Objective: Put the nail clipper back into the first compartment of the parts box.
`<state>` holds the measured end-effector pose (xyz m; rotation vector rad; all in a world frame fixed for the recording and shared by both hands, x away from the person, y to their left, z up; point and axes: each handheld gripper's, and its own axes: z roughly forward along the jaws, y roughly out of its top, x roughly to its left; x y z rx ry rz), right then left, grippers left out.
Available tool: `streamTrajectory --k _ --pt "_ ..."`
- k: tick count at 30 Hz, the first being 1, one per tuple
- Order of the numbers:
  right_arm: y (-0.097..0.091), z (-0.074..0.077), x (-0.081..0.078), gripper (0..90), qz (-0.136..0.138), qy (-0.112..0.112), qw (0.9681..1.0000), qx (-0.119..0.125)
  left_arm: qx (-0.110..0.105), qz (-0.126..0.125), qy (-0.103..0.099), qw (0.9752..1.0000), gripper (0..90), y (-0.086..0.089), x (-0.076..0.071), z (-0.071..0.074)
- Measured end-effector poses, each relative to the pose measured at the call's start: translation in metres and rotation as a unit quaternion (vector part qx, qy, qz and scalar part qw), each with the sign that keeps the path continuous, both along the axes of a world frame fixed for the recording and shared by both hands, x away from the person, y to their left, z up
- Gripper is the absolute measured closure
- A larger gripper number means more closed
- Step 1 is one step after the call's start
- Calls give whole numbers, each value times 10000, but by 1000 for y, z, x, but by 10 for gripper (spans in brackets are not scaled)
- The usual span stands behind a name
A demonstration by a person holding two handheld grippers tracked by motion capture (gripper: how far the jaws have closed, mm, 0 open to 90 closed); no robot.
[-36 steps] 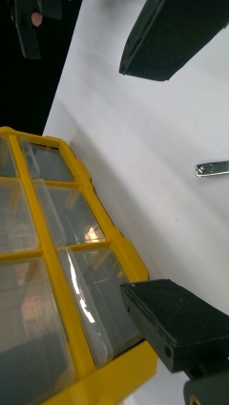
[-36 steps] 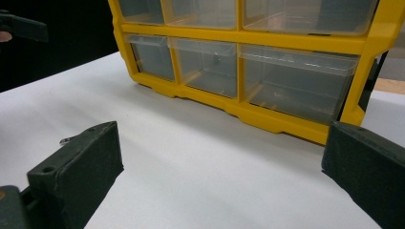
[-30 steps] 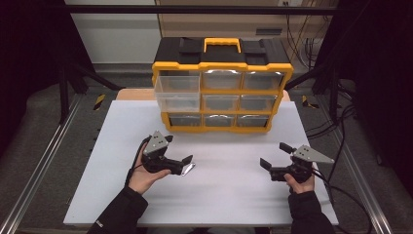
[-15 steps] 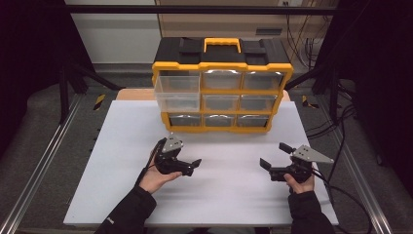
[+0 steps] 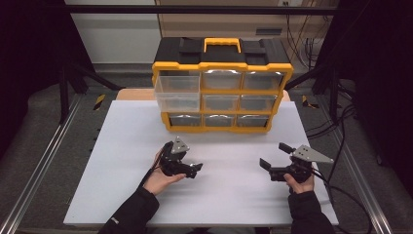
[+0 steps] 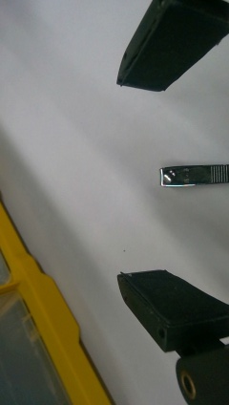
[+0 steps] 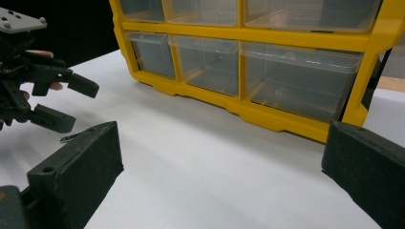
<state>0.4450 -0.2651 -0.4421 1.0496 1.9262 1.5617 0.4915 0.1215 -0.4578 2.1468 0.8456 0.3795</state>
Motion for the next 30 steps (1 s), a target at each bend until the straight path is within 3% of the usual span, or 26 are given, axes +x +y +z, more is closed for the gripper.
streamTrajectory --k 6,16,23,30 --pt "0 0 0 3 0 3 10000 2 265 81 126 9995 145 -3 0 -5" --pt "-1 1 0 3 -5 2 10000 3 486 114 320 9982 352 -6 -2 -8" --pt "-1 0 0 3 -4 1 10000 -13 527 123 407 9977 531 -7 -3 -10" --pt "-1 0 0 3 -6 2 10000 -18 522 176 443 9975 623 -8 -2 -10"
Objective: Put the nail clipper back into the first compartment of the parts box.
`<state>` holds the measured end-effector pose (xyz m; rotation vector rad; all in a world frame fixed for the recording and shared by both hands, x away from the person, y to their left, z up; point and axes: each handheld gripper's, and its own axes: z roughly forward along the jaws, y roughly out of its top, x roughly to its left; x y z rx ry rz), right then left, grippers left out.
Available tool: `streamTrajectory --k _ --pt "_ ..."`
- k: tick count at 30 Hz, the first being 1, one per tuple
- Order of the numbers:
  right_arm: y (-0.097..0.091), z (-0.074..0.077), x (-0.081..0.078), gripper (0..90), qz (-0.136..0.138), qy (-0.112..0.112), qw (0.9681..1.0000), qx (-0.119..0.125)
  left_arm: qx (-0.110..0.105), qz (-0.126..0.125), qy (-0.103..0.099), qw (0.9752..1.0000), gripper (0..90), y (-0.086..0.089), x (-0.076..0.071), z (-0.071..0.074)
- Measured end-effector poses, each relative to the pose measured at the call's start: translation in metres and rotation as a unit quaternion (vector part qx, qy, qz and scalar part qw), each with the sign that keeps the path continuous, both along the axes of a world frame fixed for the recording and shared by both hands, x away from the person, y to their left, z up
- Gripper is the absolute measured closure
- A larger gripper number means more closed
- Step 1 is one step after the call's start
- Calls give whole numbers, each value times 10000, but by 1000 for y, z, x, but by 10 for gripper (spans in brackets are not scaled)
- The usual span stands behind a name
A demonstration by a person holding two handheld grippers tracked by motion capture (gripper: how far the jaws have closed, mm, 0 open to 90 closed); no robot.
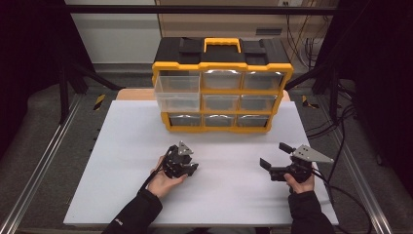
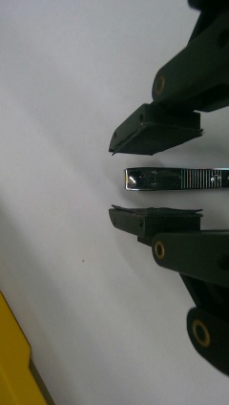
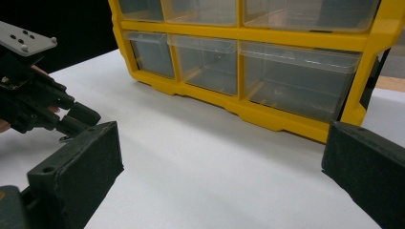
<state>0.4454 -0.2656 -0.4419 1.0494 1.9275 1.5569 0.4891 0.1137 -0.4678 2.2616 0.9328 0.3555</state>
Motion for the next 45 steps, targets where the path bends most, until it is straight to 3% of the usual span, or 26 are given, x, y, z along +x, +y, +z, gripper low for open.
streamTrajectory --k 6,27,36,45 --pt "0 0 0 3 0 8 10000 6 37 3 26 10000 687 -3 0 -1" --pt "0 0 0 3 -9 18 10000 -11 256 90 107 9996 778 -9 1 -1" --pt "0 0 0 3 -13 30 10000 6 195 129 159 9996 785 -8 1 0" --pt "0 0 0 3 -6 33 10000 7 106 108 80 9999 787 -6 -1 7"
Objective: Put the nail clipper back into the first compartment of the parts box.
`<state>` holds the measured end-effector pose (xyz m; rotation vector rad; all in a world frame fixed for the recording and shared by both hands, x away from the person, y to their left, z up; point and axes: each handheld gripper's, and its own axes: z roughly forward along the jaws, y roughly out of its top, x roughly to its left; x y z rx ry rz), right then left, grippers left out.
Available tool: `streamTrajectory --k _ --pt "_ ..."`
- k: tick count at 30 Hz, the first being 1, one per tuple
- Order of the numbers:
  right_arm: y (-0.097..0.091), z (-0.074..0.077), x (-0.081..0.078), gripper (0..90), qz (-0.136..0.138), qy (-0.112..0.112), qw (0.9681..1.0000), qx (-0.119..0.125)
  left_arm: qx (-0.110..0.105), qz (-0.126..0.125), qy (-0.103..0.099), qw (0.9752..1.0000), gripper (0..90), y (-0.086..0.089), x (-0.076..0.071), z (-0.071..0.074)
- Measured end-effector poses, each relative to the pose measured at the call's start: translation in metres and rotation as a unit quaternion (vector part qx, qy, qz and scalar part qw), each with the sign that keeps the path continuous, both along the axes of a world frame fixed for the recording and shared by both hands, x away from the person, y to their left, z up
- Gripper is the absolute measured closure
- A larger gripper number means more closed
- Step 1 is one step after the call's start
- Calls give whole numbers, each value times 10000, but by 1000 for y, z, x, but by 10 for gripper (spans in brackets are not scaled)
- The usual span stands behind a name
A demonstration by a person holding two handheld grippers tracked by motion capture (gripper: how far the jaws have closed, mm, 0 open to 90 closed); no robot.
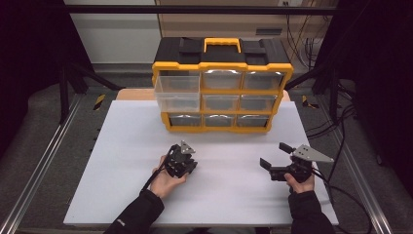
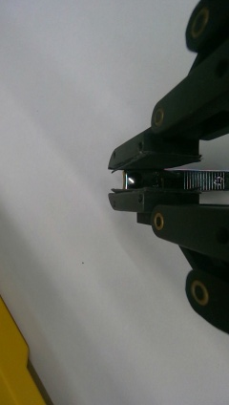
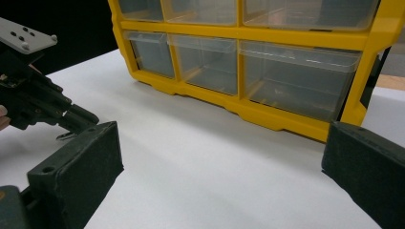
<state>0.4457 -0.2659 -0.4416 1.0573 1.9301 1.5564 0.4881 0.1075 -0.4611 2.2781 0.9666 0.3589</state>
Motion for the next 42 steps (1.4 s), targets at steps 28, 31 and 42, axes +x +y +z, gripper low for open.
streamTrajectory --k 28,31,42 --pt "1 -1 1 3 26 29 10000 -22 -757 30 -326 9966 786 33 -18 45" --pt "1 -1 1 3 27 32 10000 -23 -840 69 -376 9957 786 37 -20 51" --pt "1 -1 1 3 16 47 10000 -25 -1070 124 -570 9925 787 54 -28 70"
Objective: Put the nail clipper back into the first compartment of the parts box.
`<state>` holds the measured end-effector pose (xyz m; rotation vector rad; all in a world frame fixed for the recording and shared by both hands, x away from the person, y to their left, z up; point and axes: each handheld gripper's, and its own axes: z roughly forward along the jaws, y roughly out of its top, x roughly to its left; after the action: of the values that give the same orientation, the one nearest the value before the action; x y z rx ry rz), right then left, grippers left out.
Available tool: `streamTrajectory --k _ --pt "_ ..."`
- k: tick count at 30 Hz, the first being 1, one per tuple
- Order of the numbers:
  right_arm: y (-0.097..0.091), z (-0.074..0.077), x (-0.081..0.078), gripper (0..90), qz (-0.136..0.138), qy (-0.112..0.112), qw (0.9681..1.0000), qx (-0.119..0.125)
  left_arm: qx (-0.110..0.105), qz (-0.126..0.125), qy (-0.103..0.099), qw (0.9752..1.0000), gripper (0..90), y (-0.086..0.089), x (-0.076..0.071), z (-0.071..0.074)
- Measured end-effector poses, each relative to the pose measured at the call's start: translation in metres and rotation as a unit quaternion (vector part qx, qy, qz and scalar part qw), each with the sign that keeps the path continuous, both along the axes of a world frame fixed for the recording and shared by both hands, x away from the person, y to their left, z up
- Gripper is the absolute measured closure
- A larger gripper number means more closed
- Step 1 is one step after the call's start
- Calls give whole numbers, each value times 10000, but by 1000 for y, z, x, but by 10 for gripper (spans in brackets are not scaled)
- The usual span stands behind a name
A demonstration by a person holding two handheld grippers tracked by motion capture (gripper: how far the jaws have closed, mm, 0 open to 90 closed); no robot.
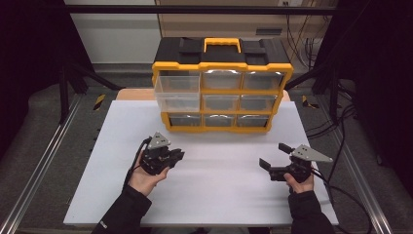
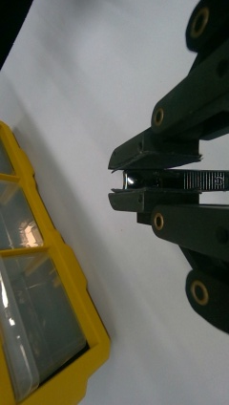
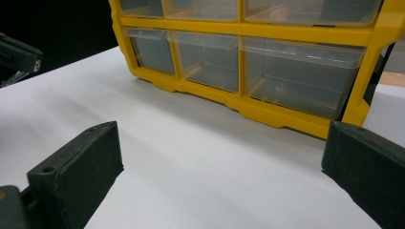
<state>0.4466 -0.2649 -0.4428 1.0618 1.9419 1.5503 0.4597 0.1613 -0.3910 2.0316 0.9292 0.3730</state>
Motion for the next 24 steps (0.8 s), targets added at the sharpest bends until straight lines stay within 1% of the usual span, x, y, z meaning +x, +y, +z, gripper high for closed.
streamTrajectory --k 10,11,16,17,20,24 --pt "1 -1 1 3 1 20 10000 -37 -253 78 -229 9994 786 14 -7 21" --pt "1 -1 1 3 1 33 10000 -38 -275 91 -289 9992 787 15 -8 23" --pt "1 -1 0 3 10 45 10000 -39 -395 127 -322 9986 786 22 -12 32" --pt "1 -1 0 3 5 44 10000 -42 -447 132 -291 9985 786 22 -13 34" --pt "1 -1 1 3 2 47 10000 -35 -437 158 -384 9982 786 26 -15 39" --pt "1 -1 0 3 7 42 10000 -36 -485 188 -451 9976 786 28 -17 44"
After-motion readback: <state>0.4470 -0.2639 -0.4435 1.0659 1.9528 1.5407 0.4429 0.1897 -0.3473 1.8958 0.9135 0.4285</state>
